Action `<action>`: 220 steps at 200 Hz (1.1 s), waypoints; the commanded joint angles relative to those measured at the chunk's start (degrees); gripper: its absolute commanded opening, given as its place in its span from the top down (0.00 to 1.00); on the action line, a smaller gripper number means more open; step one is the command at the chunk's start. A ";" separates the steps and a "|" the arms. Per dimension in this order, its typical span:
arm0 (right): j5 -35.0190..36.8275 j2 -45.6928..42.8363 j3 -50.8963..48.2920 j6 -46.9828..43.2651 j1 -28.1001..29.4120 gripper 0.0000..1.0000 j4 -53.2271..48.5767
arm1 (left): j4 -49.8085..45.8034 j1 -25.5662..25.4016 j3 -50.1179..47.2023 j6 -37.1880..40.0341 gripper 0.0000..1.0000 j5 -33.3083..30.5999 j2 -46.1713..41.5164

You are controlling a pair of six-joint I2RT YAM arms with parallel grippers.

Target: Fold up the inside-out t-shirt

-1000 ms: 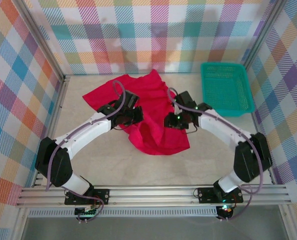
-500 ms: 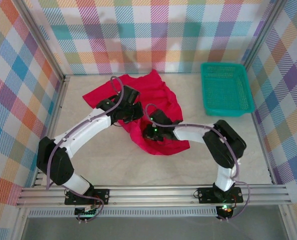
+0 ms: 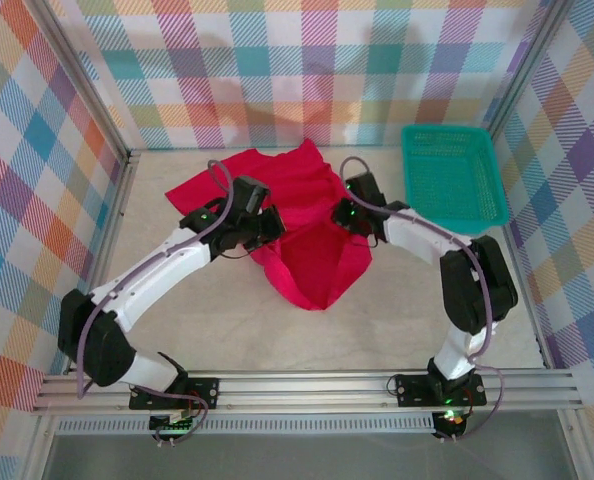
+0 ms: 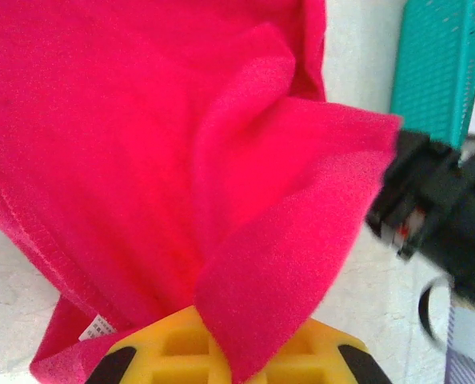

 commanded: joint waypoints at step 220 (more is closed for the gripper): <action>-0.51 49.05 58.25 16.76 11.40 0.75 -2.95 | -1.36 -0.22 5.40 -5.05 1.00 0.77 -12.81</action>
